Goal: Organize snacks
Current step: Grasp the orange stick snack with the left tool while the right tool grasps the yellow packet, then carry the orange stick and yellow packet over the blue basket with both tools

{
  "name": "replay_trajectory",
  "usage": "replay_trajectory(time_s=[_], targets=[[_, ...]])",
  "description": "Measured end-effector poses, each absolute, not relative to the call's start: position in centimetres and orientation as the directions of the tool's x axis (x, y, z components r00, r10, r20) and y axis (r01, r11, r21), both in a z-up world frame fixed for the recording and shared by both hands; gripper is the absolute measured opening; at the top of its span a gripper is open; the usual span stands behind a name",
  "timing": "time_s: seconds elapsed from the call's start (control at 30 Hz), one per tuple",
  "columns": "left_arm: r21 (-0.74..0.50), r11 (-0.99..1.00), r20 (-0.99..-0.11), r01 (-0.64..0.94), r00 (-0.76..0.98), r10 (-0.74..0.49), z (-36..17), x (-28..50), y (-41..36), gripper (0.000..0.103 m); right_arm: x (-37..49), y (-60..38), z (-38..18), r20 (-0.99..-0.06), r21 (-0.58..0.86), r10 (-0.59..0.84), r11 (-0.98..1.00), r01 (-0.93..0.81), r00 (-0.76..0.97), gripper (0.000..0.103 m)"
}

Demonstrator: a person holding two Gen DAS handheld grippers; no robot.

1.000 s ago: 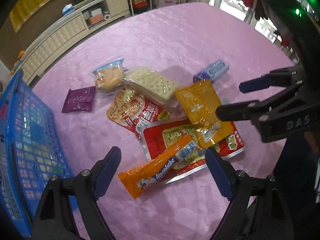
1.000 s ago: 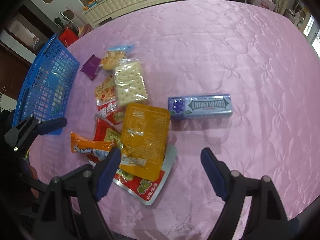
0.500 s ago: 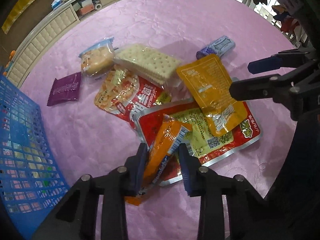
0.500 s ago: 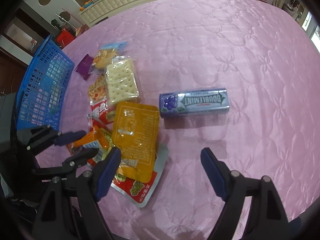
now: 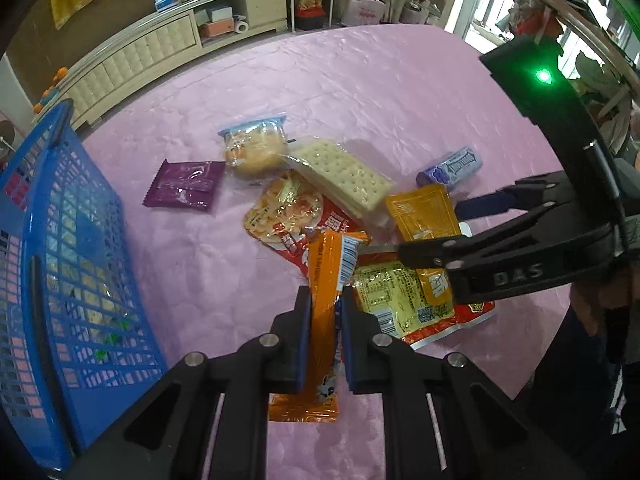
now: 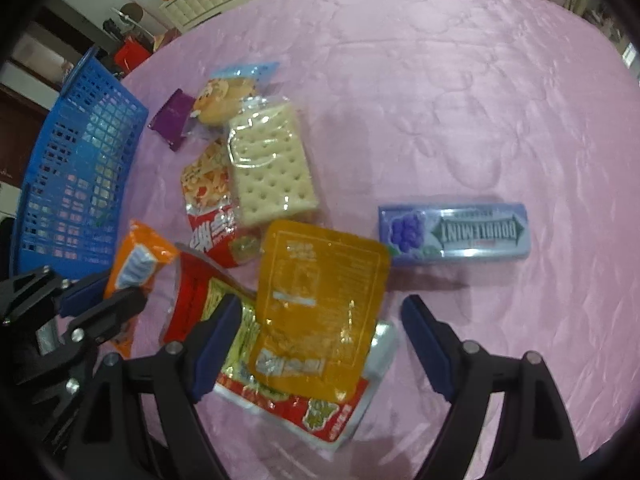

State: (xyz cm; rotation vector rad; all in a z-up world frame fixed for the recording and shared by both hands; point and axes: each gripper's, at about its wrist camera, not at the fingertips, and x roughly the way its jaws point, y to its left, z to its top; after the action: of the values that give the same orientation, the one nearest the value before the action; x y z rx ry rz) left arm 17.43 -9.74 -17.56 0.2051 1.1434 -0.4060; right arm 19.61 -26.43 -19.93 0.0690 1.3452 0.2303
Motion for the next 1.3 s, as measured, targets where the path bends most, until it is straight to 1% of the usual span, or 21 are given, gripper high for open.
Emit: replay_trajectory(time_s=[0.23, 0.33, 0.37, 0.4, 0.43, 0.5, 0.63, 0.67, 0.73, 0.9, 1.03, 1.3], targets=[[-0.062, 0.915, -0.917, 0.399, 0.339, -0.210, -17.9, 17.3, -9.7, 0.013, 19.5, -24.7, -20.2, -0.967, 0.099, 0.142, 0.974, -0.203, 0.210, 0.085], [-0.070, 0.919, -0.919, 0.388, 0.333, -0.210, -18.4, 17.4, -9.3, 0.013, 18.7, -24.5, -20.1, -0.968, 0.038, 0.094, 0.971, -0.238, 0.232, 0.070], [-0.071, 0.921, -0.919, 0.384, 0.333, -0.209, -18.3, 17.3, -9.3, 0.013, 18.4, -24.4, -20.0, -0.967, 0.031, 0.092, 0.968, -0.248, 0.237, 0.062], [-0.070, 0.922, -0.919, 0.380, 0.334, -0.208, -18.3, 17.4, -9.2, 0.013, 18.2, -24.4, -20.0, -0.967, 0.040, 0.102, 0.966, -0.257, 0.235, 0.057], [-0.070, 0.924, -0.919, 0.377, 0.335, -0.206, -18.3, 17.4, -9.2, 0.013, 18.1, -24.5, -19.9, -0.966, 0.044, 0.108, 0.965, -0.259, 0.236, 0.055], [-0.072, 0.925, -0.917, 0.373, 0.340, -0.208, -18.0, 17.3, -9.1, 0.013, 17.7, -24.6, -19.8, -0.963, 0.057, 0.121, 0.965, -0.256, 0.242, 0.045], [-0.085, 0.922, -0.910, 0.377, 0.347, -0.226, -17.4, 17.1, -9.0, 0.013, 17.3, -26.0, -19.0, -0.954, 0.134, 0.188, 0.965, -0.227, 0.235, 0.030], [-0.086, 0.923, -0.909, 0.376, 0.350, -0.227, -17.2, 17.0, -9.0, 0.013, 17.3, -26.3, -18.8, -0.952, 0.135, 0.189, 0.965, -0.226, 0.239, 0.021], [-0.089, 0.923, -0.905, 0.373, 0.356, -0.231, -16.8, 16.9, -8.9, 0.013, 17.0, -26.8, -18.5, -0.947, 0.147, 0.201, 0.965, -0.220, 0.250, 0.020], [-0.102, 0.921, -0.893, 0.375, 0.374, -0.251, -15.3, 16.4, -9.2, 0.013, 16.0, -27.3, -15.6, -0.924, 0.191, 0.251, 0.957, -0.220, 0.289, 0.018], [-0.102, 0.919, -0.866, 0.380, 0.421, -0.271, -12.2, 15.6, -9.2, 0.013, 15.5, -26.8, -12.8, -0.902, 0.195, 0.271, 0.950, -0.243, 0.335, 0.018], [-0.078, 0.930, -0.800, 0.360, 0.534, -0.274, -5.2, 14.8, -6.6, 0.013, 14.8, -24.1, -5.1, -0.828, 0.207, 0.345, 0.920, -0.332, 0.441, 0.018]])
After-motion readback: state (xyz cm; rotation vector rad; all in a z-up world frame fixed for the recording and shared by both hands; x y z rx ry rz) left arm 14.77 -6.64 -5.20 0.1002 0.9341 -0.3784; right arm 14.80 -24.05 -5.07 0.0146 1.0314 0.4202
